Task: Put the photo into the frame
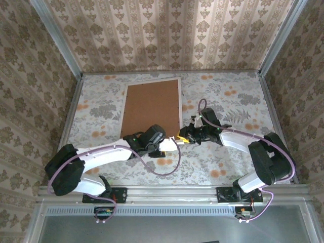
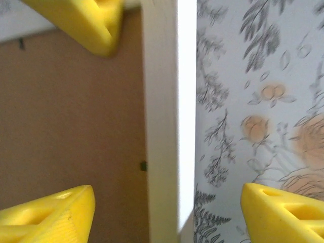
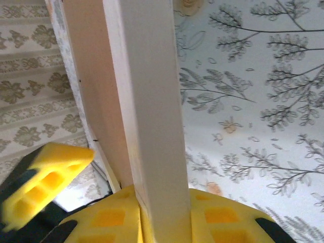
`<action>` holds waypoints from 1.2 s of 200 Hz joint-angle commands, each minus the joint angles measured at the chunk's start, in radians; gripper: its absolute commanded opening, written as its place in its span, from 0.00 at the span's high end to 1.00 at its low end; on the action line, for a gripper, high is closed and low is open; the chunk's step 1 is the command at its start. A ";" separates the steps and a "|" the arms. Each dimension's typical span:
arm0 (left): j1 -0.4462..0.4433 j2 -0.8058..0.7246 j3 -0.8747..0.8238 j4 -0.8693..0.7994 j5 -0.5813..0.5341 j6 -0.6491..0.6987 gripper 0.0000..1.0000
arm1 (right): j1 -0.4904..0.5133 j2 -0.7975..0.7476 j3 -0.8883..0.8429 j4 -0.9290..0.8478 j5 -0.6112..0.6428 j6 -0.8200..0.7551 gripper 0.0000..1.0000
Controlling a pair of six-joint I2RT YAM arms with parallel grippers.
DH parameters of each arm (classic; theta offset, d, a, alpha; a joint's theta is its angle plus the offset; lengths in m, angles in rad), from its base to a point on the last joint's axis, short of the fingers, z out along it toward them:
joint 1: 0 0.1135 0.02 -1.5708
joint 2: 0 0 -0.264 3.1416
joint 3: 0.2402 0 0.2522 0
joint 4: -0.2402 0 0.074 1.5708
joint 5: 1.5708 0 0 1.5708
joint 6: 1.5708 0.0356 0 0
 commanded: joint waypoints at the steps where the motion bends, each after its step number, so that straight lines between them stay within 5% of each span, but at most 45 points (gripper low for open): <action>1: -0.007 0.014 -0.031 0.141 -0.129 0.062 0.22 | -0.003 -0.039 0.056 -0.072 -0.042 0.130 0.87; 47: -0.036 0.103 -0.061 0.382 -0.369 0.187 0.29 | -0.007 -0.056 0.094 -0.139 -0.067 0.201 0.87; 94: -0.069 0.120 -0.105 0.620 -0.501 0.309 0.64 | -0.032 -0.067 0.106 -0.150 -0.069 0.239 0.82; 149: -0.067 0.003 -0.054 0.670 -0.548 0.381 1.00 | -0.174 -0.185 0.272 -0.375 -0.098 0.039 0.43; 164: -0.061 -0.040 0.004 0.628 -0.542 0.371 1.00 | -0.246 -0.242 0.358 -0.452 -0.093 -0.045 0.37; 186: -0.040 -0.111 0.158 0.476 -0.514 0.214 1.00 | -0.323 -0.328 0.504 -0.559 0.007 -0.197 0.33; 208: 0.015 -0.161 0.398 0.239 -0.448 -0.119 1.00 | -0.330 -0.390 0.571 -0.588 0.175 -0.325 0.32; 240: 0.193 -0.161 0.705 -0.042 -0.152 -0.667 1.00 | -0.329 -0.420 0.565 -0.589 0.293 -0.406 0.31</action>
